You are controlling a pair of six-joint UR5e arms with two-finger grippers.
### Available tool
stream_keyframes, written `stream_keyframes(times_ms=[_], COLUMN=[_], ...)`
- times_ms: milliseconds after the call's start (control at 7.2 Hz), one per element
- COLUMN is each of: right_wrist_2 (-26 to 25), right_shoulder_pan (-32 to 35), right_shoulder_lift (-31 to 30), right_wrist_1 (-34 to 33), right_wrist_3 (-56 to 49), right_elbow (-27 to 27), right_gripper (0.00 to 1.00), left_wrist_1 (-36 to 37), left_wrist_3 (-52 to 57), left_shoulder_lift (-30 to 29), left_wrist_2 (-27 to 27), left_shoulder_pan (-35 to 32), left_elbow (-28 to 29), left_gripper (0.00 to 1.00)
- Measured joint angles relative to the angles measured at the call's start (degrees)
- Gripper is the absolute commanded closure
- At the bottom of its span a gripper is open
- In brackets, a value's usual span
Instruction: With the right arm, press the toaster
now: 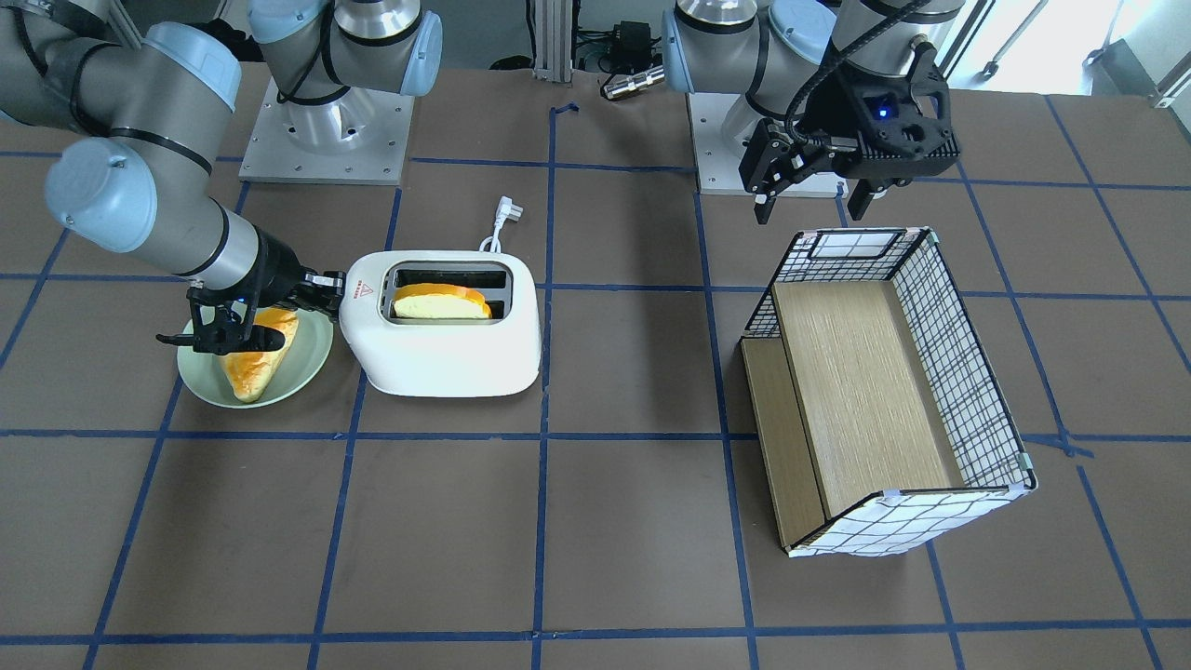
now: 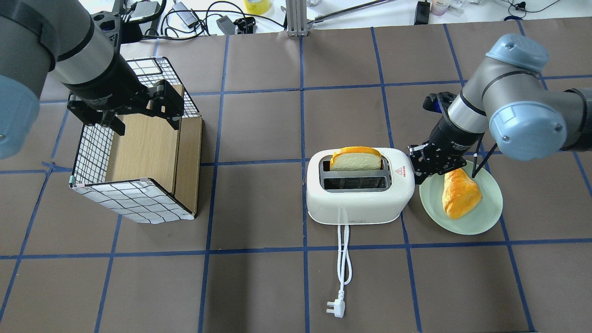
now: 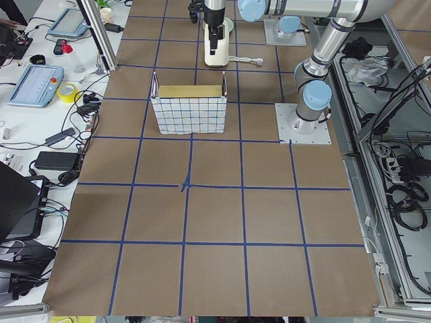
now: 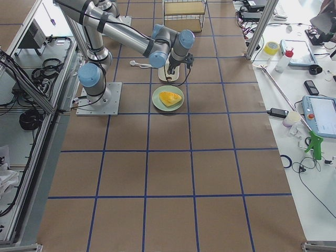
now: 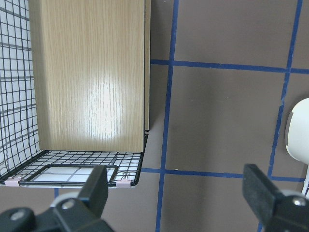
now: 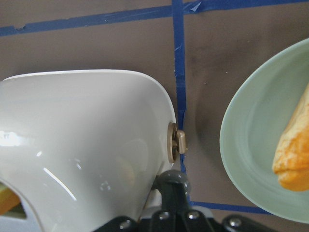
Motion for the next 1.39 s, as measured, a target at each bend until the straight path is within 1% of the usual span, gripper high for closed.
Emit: stream_keyframes(times_ms=[278, 417, 833, 972, 1111, 1250, 1389], right_wrist_2=[-1.9, -3.2, -7.8, -9.1, -10.4, -11.4, -12.4], right_shoulder_pan=[0.2, 0.3, 0.6, 1.0, 2.3, 4.6, 6.7], right_shoulder_lift=[-2.2, -3.6, -5.5, -6.2, -7.2, -7.6, -7.5], right_wrist_1=[1.8, 4.8, 16.2, 18.9, 20.4, 20.7, 19.9], right_wrist_3=[1.9, 2.7, 3.5, 5.2, 8.1, 11.0, 13.3], right_elbow=[-2.8, -5.8, -19.4, -23.3, -26.3, -27.6, -27.8], right_gripper=[1.00, 1.00, 1.00, 0.95, 0.60, 0.28, 0.14], left_wrist_1=[0.0, 0.0, 0.0, 0.0, 0.0, 0.0, 0.0], left_wrist_3=[0.0, 0.0, 0.0, 0.0, 0.0, 0.0, 0.0], left_shoulder_lift=[0.0, 0.0, 0.0, 0.0, 0.0, 0.0, 0.0], left_wrist_2=[0.0, 0.0, 0.0, 0.0, 0.0, 0.0, 0.0], left_shoulder_pan=[0.0, 0.0, 0.0, 0.0, 0.0, 0.0, 0.0], left_elbow=[0.0, 0.0, 0.0, 0.0, 0.0, 0.0, 0.0], left_gripper=[0.00, 0.00, 0.00, 0.00, 0.00, 0.00, 0.00])
